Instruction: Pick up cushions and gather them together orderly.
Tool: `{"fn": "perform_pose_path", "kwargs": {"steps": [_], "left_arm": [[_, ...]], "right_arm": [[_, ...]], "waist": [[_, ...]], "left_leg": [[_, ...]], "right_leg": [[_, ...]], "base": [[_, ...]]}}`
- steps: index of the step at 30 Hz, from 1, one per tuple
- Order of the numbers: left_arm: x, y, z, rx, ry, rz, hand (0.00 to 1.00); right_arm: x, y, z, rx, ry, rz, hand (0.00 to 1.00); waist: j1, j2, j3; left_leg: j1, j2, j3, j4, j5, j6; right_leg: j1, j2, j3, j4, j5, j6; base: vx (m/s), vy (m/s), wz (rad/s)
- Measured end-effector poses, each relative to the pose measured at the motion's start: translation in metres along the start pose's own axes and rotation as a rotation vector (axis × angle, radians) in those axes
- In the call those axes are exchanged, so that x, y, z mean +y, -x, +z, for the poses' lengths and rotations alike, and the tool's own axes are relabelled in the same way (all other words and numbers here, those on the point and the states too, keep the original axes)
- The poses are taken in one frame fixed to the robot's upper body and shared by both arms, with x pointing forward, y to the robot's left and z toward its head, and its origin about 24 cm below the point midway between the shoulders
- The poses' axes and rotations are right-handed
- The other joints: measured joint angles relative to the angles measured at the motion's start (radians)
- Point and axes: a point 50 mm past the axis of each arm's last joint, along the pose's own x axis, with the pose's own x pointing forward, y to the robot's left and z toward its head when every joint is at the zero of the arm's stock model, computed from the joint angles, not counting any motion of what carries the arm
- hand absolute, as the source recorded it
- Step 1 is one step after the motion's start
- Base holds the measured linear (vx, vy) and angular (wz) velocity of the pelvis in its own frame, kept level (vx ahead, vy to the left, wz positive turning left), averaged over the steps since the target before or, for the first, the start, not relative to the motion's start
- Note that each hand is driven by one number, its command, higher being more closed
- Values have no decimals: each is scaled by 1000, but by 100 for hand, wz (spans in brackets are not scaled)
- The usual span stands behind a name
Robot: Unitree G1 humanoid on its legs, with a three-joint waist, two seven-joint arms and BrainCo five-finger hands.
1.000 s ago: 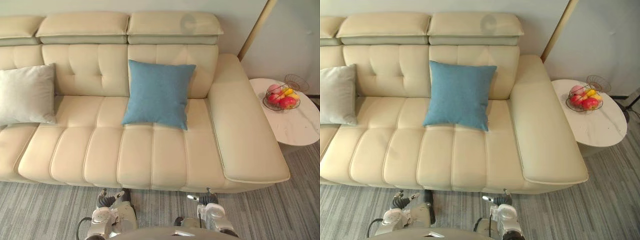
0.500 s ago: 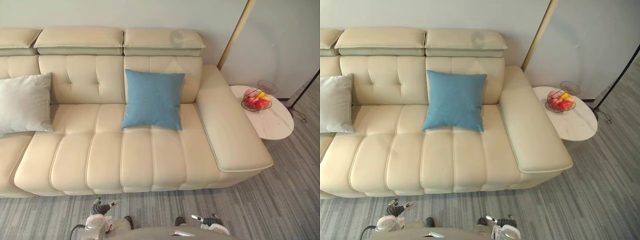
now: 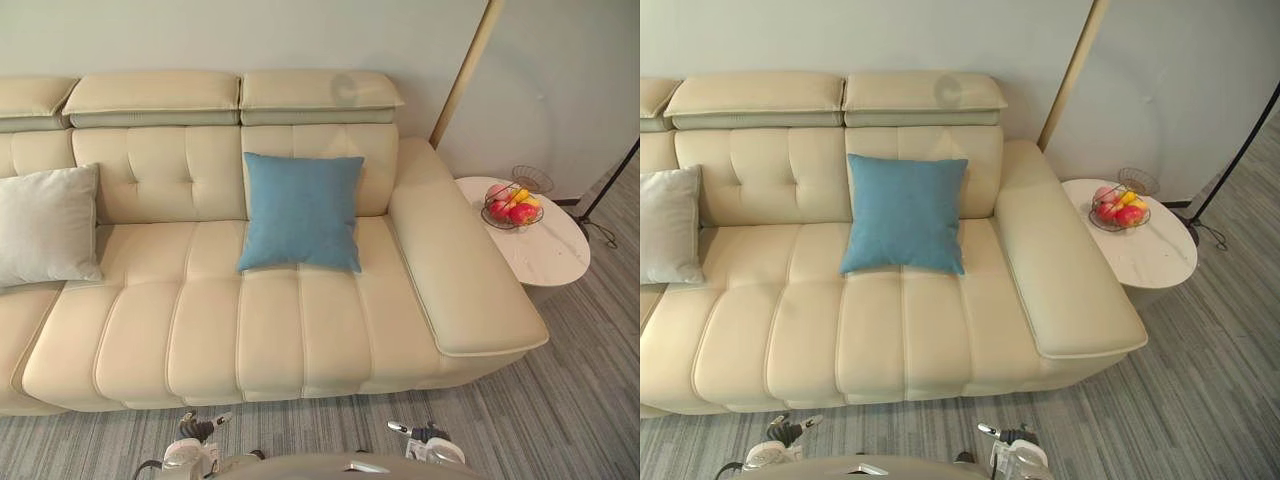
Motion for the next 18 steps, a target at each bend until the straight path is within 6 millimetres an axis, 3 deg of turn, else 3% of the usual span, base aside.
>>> {"fn": "perform_pose_path", "kwargs": {"steps": [6, 15, 18], "left_arm": [[0, 0, -3, 9, -3, -19, 0], [2, 0, -7, 24, -24, -35, 0], [0, -1, 0, 8, -24, -41, 0]], "right_arm": [[-2, 1, -14, 62, 20, -3, 0], [-6, 1, -17, 79, 30, -5, 0], [-12, 2, -21, 87, 31, -22, 0]], "waist": [[-4, 7, 3], [-30, 22, 15], [-27, 20, 32]], "left_leg": [[52, -1, -7, -46, 22, -2], [71, 19, 59, -48, 18, -19], [39, 46, 92, 61, -47, -41]], "right_leg": [[37, -1, -17, 0, 0, 1], [22, 12, 38, -1, 11, 18], [-4, 33, 101, 12, 11, 16]], "base": [[-29, -17, 5], [-74, -15, -21], [-59, -18, -46]]}}
